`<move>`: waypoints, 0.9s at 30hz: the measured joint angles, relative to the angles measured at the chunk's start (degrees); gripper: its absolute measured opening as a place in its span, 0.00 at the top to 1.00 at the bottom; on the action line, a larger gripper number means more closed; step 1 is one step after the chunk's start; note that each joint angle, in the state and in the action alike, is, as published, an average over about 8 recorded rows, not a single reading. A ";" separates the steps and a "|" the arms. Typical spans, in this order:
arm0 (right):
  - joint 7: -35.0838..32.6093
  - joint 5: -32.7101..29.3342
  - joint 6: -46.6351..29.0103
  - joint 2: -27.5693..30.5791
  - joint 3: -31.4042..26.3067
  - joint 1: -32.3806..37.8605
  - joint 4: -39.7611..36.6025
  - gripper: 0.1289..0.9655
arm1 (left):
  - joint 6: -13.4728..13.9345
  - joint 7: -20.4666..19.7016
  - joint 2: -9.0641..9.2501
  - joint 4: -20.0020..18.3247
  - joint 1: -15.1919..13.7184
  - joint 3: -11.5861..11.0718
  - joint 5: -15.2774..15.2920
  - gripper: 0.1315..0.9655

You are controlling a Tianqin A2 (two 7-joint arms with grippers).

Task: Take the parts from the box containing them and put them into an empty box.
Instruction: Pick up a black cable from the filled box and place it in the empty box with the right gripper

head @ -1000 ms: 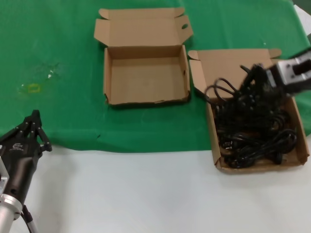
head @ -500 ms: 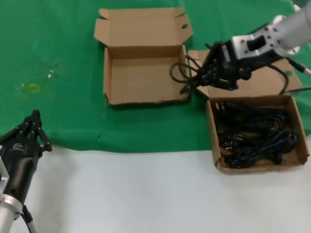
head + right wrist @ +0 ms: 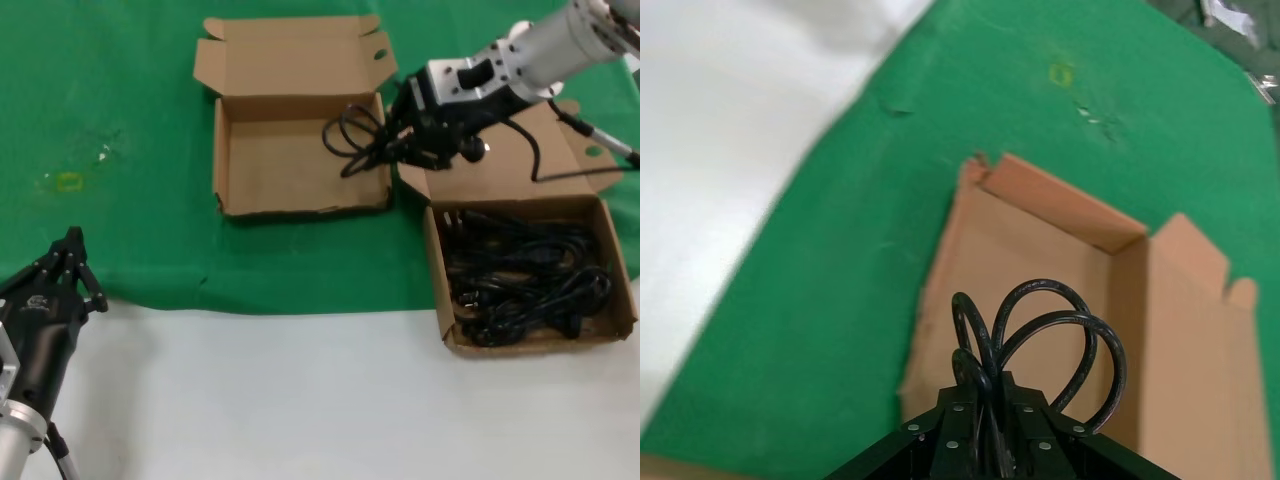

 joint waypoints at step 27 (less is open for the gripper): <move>0.37 21.64 13.84 -9.29 -19.93 1.81 -5.05 0.94 | 0.00 0.00 0.00 0.00 0.00 0.00 0.00 0.99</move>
